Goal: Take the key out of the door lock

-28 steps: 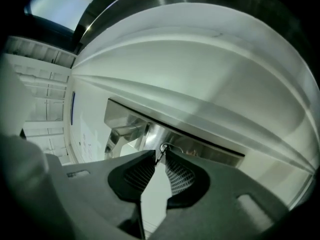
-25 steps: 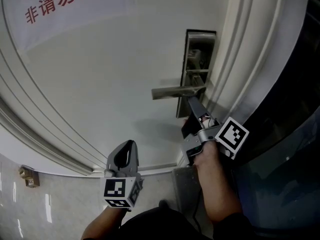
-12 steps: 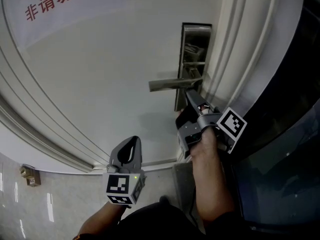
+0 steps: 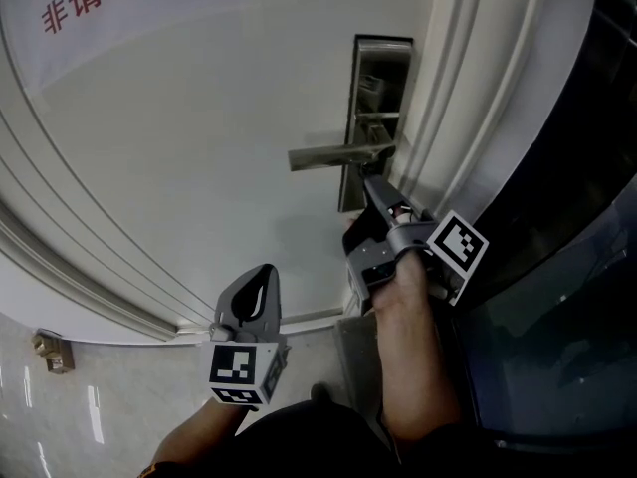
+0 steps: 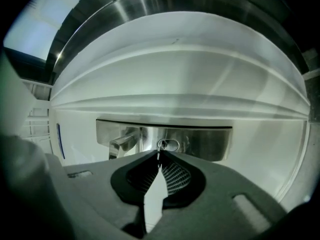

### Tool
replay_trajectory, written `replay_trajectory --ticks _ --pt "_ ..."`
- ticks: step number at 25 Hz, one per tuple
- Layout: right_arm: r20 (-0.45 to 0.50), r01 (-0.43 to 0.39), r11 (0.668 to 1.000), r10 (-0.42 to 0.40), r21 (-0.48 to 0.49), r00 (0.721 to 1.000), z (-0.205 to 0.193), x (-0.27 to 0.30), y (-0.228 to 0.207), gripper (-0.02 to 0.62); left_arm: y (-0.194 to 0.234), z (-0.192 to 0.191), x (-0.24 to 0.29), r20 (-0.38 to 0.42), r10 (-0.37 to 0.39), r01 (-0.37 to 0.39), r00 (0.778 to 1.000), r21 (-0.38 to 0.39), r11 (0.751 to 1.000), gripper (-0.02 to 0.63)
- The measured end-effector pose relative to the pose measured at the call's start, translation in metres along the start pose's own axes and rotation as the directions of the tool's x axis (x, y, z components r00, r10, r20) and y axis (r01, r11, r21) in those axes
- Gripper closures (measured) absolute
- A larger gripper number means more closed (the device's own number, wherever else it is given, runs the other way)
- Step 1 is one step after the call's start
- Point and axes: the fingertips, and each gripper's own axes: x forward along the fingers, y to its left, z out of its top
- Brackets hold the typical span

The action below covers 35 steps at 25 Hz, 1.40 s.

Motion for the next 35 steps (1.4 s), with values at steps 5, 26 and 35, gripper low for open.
replay_trajectory --ticks 5,26,35 --pt "0.011 0.018 1.0 -0.018 0.001 1.0 -0.002 -0.009 -0.002 0.595 -0.004 -0.001 -0.003 0.002 -0.026 0.026 1.0 -0.007 1.0 0.581" --pt "-0.035 0.058 0.917 -0.078 -0.395 0.996 -0.087 -0.132 -0.037 0.597 -0.019 -0.019 -0.052 -0.003 -0.135 0.135 0.991 -0.006 0.991 0.588" --pt "0.014 0.096 0.469 -0.174 -0.878 0.985 -0.167 -0.206 -0.035 0.597 -0.004 -0.056 -0.137 -0.034 -0.177 0.175 0.984 -0.059 0.983 0.588"
